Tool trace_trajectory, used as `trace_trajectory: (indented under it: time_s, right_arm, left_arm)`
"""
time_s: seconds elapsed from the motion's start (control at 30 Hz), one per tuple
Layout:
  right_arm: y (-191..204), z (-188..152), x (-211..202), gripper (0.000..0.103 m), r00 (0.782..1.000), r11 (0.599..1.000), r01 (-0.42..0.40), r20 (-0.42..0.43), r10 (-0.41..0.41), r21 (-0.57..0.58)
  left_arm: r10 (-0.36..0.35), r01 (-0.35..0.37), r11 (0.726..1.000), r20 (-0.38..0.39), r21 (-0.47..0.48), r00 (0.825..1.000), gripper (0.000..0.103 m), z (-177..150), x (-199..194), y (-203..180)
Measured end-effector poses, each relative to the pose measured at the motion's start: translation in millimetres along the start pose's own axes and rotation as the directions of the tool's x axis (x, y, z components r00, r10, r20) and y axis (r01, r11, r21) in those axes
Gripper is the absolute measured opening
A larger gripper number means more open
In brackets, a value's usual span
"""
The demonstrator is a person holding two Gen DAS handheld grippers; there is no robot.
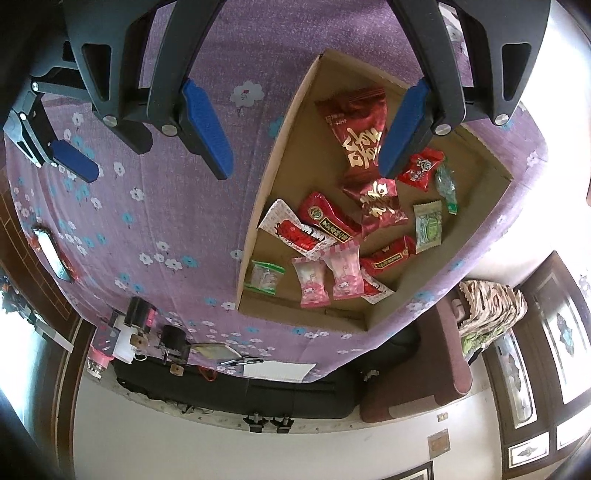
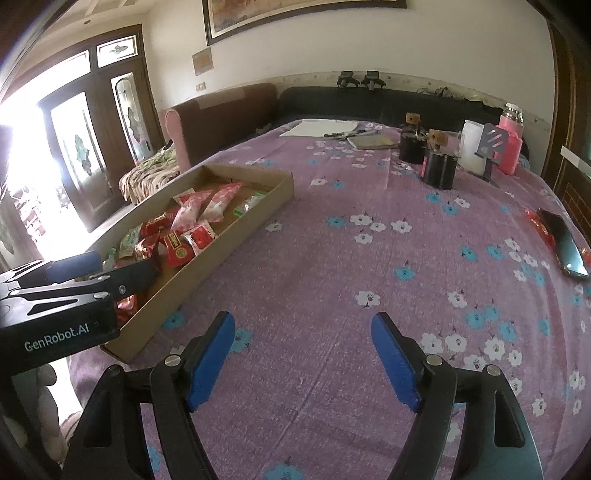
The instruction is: Organize snacks
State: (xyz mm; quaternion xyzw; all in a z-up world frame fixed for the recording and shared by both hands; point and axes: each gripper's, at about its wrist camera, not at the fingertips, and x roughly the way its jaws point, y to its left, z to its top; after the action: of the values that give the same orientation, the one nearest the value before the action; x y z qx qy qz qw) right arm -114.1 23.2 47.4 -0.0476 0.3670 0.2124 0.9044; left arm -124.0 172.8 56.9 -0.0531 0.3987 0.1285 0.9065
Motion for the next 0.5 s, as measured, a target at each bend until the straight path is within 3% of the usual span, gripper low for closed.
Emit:
trace_trajectory:
  time_s: [0.5]
  right_arm:
    - [8.5,-3.8,16.6,0.078,0.998,1.000,0.005,-0.064,-0.004,0.012]
  left_arm:
    - [-0.048,0.046,0.997,-0.030,-0.054,0.998,0.081,-3.4,13.7,15.7]
